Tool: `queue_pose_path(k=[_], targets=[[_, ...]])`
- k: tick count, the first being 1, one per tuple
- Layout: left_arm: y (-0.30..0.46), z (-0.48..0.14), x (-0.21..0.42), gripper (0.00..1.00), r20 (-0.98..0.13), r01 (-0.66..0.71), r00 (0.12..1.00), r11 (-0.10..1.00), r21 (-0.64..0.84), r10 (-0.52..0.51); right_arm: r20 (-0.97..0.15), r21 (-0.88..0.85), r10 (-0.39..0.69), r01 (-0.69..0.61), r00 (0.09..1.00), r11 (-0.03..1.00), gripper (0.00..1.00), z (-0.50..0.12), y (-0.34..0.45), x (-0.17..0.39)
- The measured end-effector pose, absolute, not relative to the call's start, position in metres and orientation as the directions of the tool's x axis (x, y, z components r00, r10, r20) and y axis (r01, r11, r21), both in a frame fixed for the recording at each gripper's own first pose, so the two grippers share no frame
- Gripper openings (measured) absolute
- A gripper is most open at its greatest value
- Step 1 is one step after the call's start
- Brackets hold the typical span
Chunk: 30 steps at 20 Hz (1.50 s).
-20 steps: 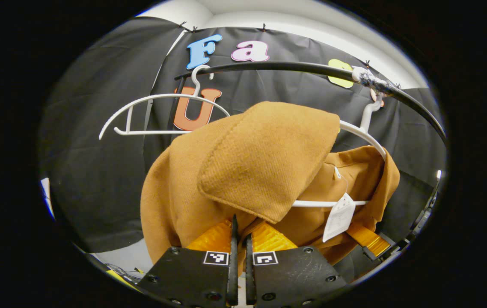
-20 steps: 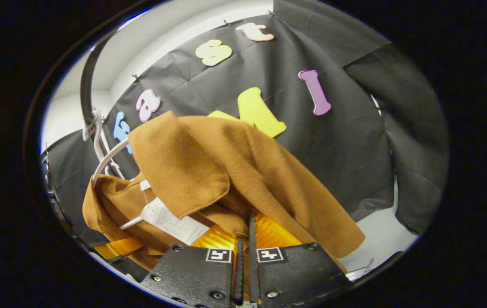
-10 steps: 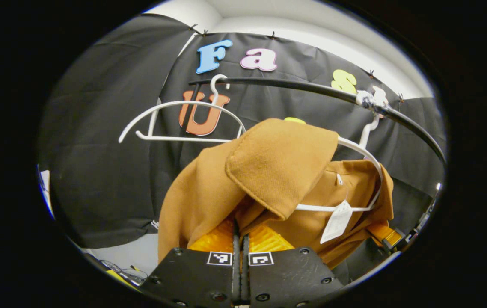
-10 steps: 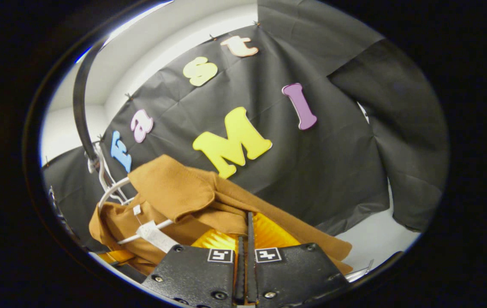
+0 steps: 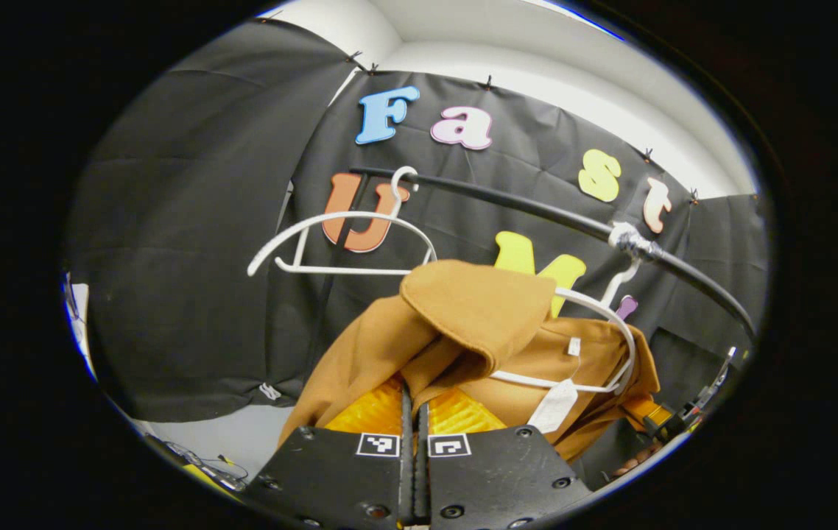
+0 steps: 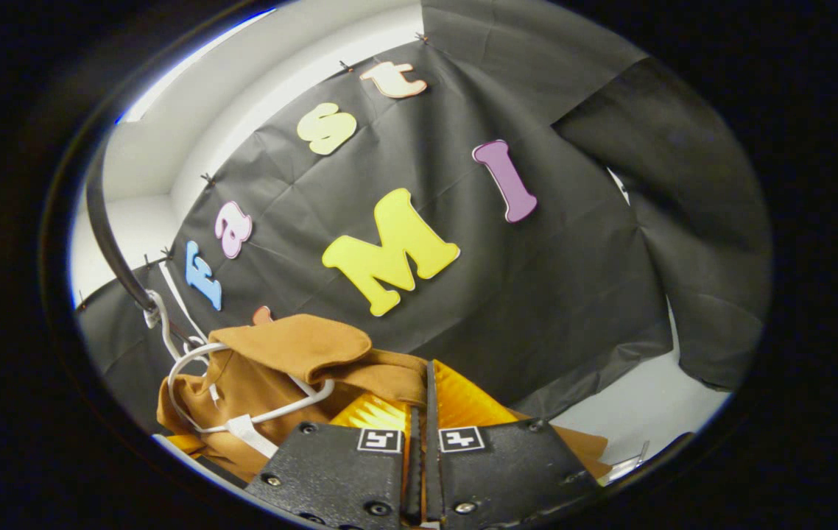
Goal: Grasp the clothes on the hanger with both hands and then place them into the laundry hamper below.
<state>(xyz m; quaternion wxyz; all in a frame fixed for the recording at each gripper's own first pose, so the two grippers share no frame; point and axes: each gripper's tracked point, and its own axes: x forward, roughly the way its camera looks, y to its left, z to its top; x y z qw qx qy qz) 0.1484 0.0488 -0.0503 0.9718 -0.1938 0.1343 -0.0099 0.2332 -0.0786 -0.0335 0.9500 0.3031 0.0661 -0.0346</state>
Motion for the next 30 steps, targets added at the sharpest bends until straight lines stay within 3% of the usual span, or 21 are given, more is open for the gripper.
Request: queue_pose_path(k=[13,22,30], targets=[[0.074,-0.044,0.178,0.00,-0.271,-0.013,0.956,0.911,-0.412,-0.109,-0.100,0.572,0.004,0.054,0.995,0.818,0.05,0.008,-0.101,0.263],[0.085,-0.053,0.191,0.00,-0.302,-0.007,0.943,0.902,-0.432,-0.138,-0.164,0.598,0.077,0.037,0.983,0.801,0.04,-0.022,-0.093,0.282],[0.103,-0.082,0.192,0.00,-0.353,-0.054,0.926,0.881,-0.470,-0.132,-0.217,0.609,0.079,0.072,0.973,0.790,0.04,-0.057,-0.100,0.287]])
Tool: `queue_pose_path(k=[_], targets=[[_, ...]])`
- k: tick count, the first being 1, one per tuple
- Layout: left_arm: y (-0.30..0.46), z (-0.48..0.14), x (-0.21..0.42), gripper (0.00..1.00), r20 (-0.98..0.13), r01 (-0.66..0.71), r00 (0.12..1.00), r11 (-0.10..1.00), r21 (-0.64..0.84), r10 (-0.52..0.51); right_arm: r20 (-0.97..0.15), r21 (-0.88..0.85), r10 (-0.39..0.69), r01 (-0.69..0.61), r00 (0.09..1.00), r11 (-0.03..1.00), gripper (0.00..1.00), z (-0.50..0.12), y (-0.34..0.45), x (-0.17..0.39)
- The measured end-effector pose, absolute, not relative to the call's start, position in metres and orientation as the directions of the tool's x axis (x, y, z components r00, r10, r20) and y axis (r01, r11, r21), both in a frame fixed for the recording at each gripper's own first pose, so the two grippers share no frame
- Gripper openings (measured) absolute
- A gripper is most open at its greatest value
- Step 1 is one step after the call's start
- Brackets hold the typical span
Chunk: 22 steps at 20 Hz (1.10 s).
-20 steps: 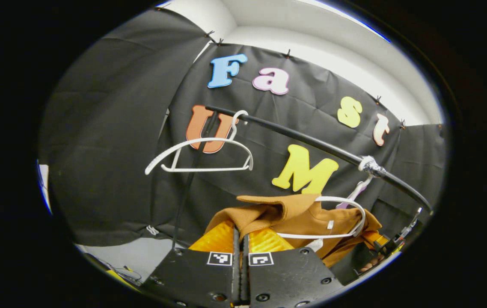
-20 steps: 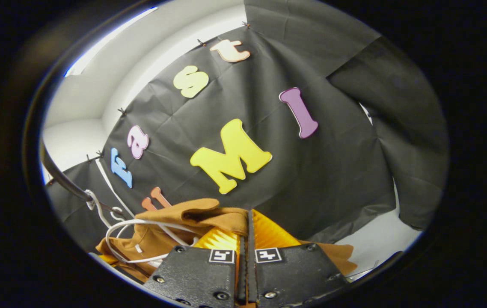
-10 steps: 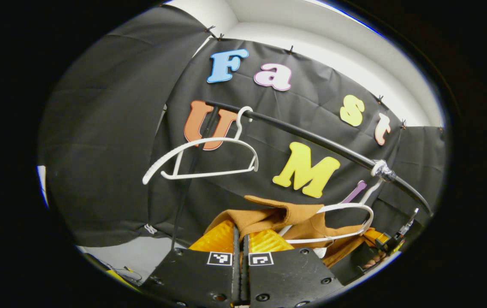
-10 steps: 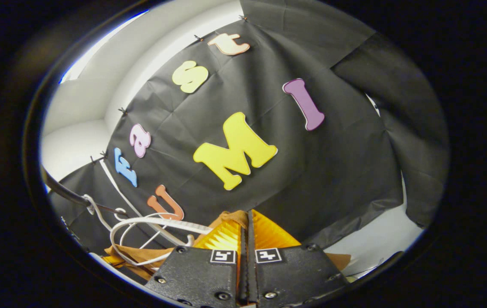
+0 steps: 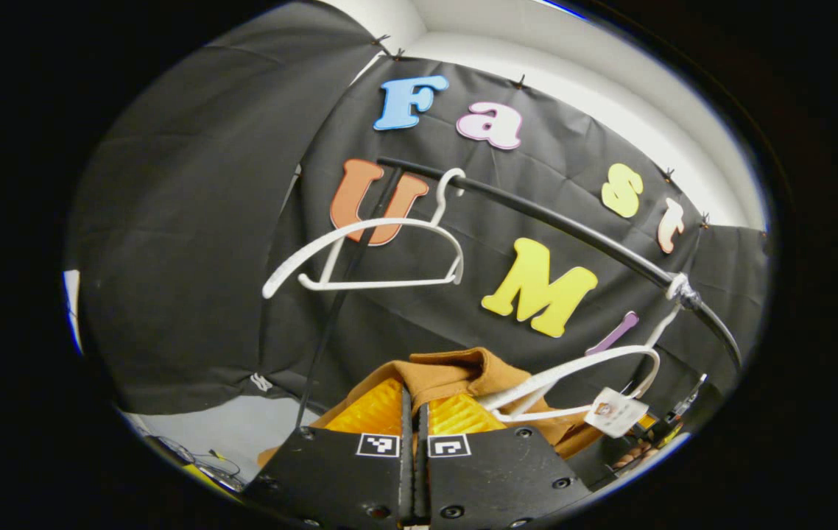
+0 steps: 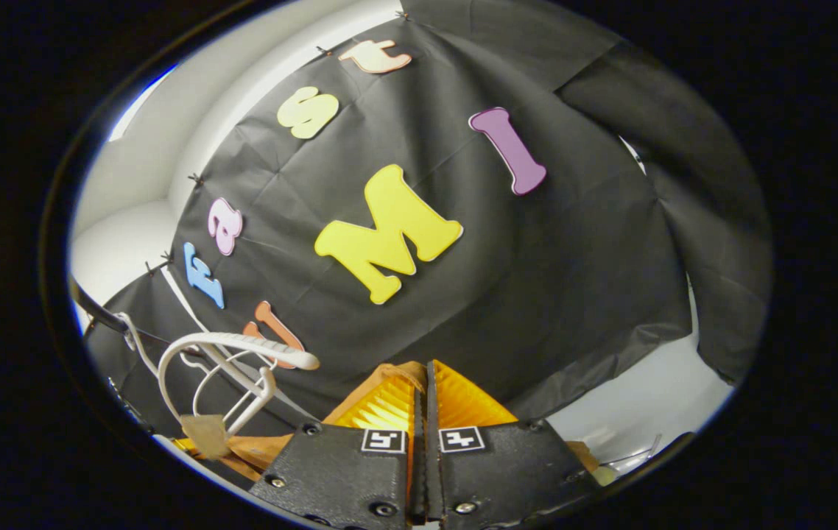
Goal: Grasp the clothes on the hanger with both hands and then place them into the laundry hamper below.
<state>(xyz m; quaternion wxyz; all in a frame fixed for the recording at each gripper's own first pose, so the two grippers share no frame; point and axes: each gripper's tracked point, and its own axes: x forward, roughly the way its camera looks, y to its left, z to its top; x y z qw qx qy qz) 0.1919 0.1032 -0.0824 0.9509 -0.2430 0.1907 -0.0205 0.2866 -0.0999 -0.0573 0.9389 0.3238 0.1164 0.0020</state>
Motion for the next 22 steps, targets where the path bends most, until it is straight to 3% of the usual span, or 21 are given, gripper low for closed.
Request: queue_pose_path(k=[11,22], targets=[[0.101,-0.136,0.161,0.00,-0.438,-0.079,0.886,0.879,-0.470,-0.155,-0.298,0.542,0.071,0.108,0.952,0.833,0.02,-0.099,-0.090,0.268],[0.059,-0.143,0.123,0.00,-0.432,0.060,0.862,0.899,-0.433,-0.265,-0.387,0.515,0.137,0.090,0.912,0.853,0.04,-0.150,-0.043,0.222]])
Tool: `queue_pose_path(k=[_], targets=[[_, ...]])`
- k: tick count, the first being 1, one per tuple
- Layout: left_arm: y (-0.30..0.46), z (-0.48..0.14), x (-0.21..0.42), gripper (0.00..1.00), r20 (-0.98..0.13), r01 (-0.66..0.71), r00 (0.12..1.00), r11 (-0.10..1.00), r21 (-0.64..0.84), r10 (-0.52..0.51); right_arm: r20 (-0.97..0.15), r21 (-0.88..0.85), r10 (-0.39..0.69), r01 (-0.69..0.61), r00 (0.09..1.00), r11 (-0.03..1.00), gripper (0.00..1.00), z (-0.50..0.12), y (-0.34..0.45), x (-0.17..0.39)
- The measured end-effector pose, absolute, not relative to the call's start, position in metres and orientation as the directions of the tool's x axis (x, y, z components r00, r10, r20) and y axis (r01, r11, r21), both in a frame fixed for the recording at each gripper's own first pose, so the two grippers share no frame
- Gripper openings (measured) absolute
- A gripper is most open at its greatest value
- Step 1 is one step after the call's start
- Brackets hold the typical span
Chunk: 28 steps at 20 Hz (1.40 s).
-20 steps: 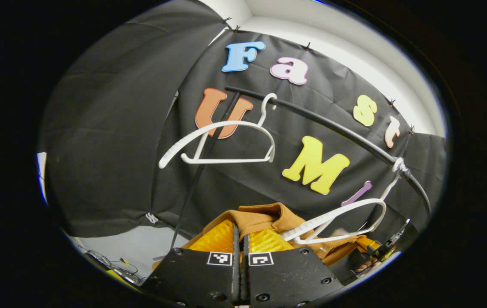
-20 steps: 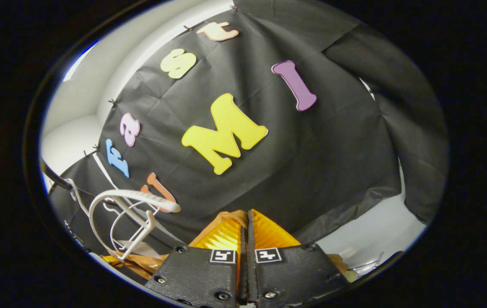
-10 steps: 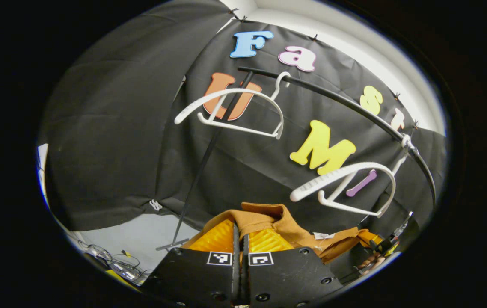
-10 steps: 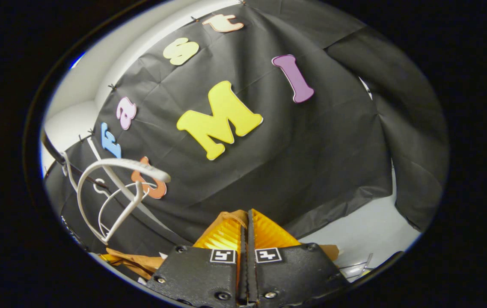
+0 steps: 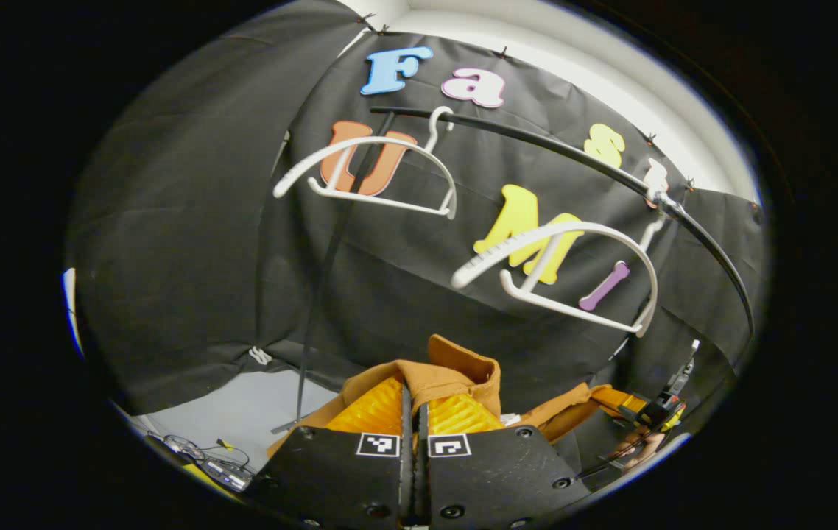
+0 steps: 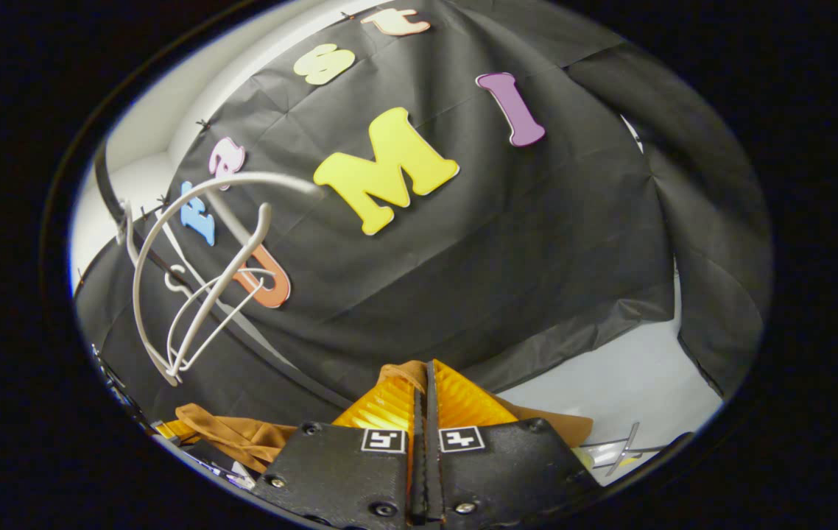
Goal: Grasp the clothes on the hanger with both hands and then place them into the laundry hamper below.
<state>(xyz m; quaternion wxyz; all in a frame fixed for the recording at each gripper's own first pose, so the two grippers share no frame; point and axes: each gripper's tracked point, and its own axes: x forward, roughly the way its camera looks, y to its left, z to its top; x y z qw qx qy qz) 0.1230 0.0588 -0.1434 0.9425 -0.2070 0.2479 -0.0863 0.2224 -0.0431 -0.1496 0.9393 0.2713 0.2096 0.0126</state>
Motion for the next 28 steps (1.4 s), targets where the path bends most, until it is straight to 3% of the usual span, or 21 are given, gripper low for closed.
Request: queue_pose_path(k=[7,15,20,21,28], targets=[[0.001,-0.120,0.099,0.01,-0.373,0.227,0.824,0.851,-0.474,-0.427,-0.394,0.517,0.221,0.017,0.892,0.856,0.03,-0.145,-0.001,0.183],[-0.041,-0.073,0.076,0.00,-0.275,0.388,0.783,0.783,-0.486,-0.558,-0.287,0.545,0.352,-0.150,0.891,0.825,0.04,-0.082,0.071,0.133],[-0.060,-0.048,0.063,0.00,-0.233,0.464,0.757,0.753,-0.466,-0.611,-0.221,0.542,0.423,-0.250,0.879,0.802,0.04,-0.050,0.110,0.102],[-0.060,-0.042,0.062,0.06,-0.226,0.473,0.755,0.750,-0.463,-0.615,-0.215,0.551,0.427,-0.252,0.879,0.796,0.04,-0.047,0.112,0.100],[-0.048,-0.013,0.058,0.06,-0.161,0.512,0.759,0.732,-0.450,-0.631,-0.173,0.600,0.481,-0.295,0.860,0.743,0.04,-0.026,0.125,0.083]])
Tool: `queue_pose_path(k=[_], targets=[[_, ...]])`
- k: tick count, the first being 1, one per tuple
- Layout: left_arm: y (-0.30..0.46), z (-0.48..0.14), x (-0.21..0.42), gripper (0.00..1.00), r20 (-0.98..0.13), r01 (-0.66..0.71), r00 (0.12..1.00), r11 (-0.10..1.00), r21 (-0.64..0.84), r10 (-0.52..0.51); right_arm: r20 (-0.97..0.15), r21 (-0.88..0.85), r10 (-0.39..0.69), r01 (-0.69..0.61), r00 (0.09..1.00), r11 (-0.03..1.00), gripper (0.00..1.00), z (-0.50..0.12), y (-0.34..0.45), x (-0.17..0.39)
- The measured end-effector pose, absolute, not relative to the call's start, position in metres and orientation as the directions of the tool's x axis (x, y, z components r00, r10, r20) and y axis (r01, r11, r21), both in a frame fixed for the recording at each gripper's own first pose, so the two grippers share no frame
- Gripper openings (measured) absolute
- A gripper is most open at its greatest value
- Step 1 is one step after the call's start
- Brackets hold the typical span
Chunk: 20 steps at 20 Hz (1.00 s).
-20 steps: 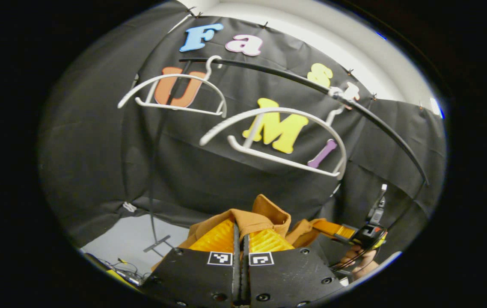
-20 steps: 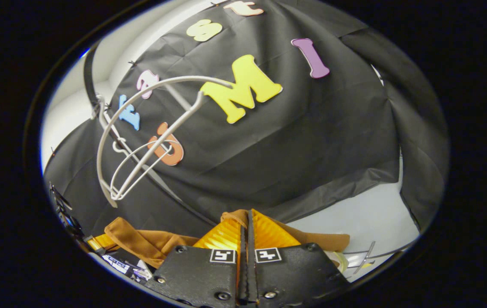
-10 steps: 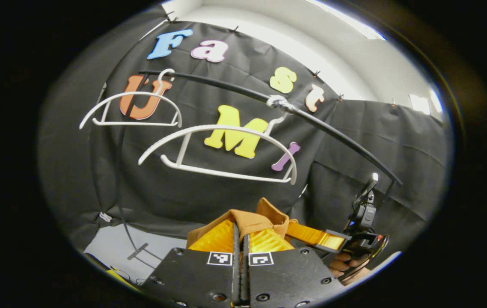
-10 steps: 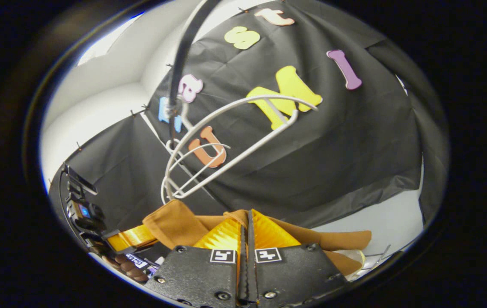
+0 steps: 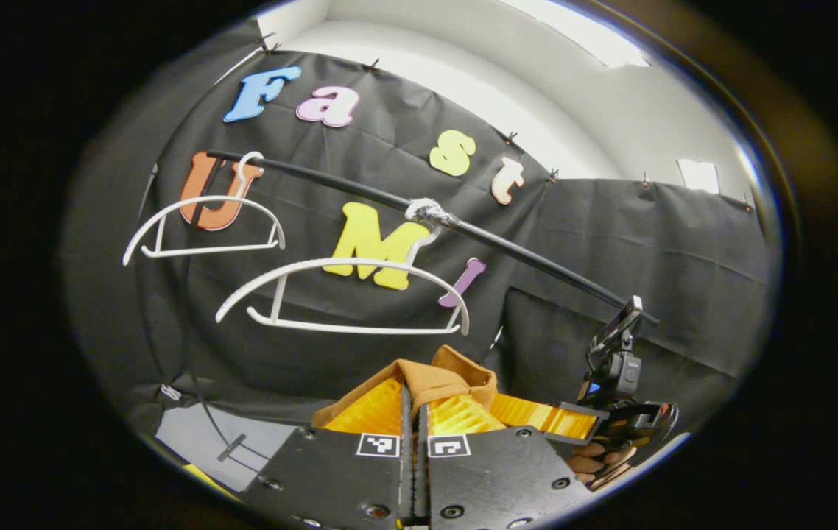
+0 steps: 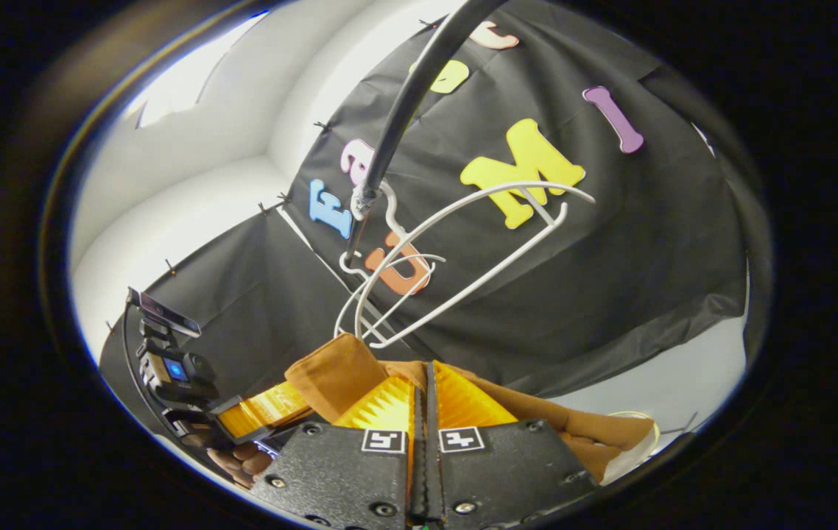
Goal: Grasp the clothes on the hanger with both hands and then place them into the laundry hamper below.
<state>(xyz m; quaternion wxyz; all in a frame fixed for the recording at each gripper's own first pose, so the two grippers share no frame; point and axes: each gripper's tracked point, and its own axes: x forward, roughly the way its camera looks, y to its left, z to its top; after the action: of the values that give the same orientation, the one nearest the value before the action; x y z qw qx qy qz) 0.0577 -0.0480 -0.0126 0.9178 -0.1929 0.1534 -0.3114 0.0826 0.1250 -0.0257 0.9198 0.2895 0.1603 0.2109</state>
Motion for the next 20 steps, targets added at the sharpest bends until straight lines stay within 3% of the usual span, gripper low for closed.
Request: queue_pose_path(k=[2,3,5,6,9,10,11,12,15,20], targets=[[-0.054,-0.028,0.056,0.06,-0.191,0.495,0.761,0.745,-0.447,-0.620,-0.210,0.614,0.485,-0.271,0.849,0.741,0.04,-0.049,0.122,0.089],[-0.058,-0.043,0.055,0.00,-0.215,0.483,0.757,0.750,-0.453,-0.617,-0.243,0.629,0.479,-0.239,0.844,0.740,0.04,-0.066,0.119,0.095],[-0.060,-0.081,0.059,0.06,-0.275,0.451,0.740,0.756,-0.475,-0.614,-0.323,0.654,0.474,-0.168,0.819,0.738,0.04,-0.105,0.110,0.103],[-0.059,-0.099,0.062,0.00,-0.307,0.432,0.731,0.761,-0.484,-0.610,-0.364,0.655,0.467,-0.135,0.806,0.743,0.04,-0.125,0.106,0.107],[-0.060,-0.134,0.064,0.00,-0.376,0.403,0.703,0.774,-0.487,-0.603,-0.443,0.626,0.429,-0.070,0.787,0.776,0.04,-0.169,0.092,0.116],[-0.062,-0.140,0.064,0.07,-0.388,0.402,0.696,0.776,-0.485,-0.603,-0.470,0.614,0.416,-0.049,0.779,0.787,0.04,-0.183,0.089,0.117],[-0.065,-0.144,0.064,0.00,-0.397,0.403,0.689,0.776,-0.485,-0.606,-0.492,0.605,0.403,-0.029,0.772,0.795,0.04,-0.193,0.084,0.120],[-0.069,-0.145,0.065,0.00,-0.399,0.410,0.681,0.771,-0.487,-0.614,-0.506,0.599,0.395,-0.017,0.767,0.801,0.04,-0.200,0.080,0.122],[-0.088,-0.162,0.072,0.00,-0.412,0.434,0.660,0.766,-0.474,-0.628,-0.553,0.533,0.331,0.020,0.764,0.846,0.04,-0.222,0.056,0.130],[-0.102,-0.261,0.066,0.00,-0.591,0.359,0.573,0.822,-0.442,-0.568,-0.719,0.398,0.209,0.147,0.663,0.905,0.04,-0.309,0.023,0.133]])
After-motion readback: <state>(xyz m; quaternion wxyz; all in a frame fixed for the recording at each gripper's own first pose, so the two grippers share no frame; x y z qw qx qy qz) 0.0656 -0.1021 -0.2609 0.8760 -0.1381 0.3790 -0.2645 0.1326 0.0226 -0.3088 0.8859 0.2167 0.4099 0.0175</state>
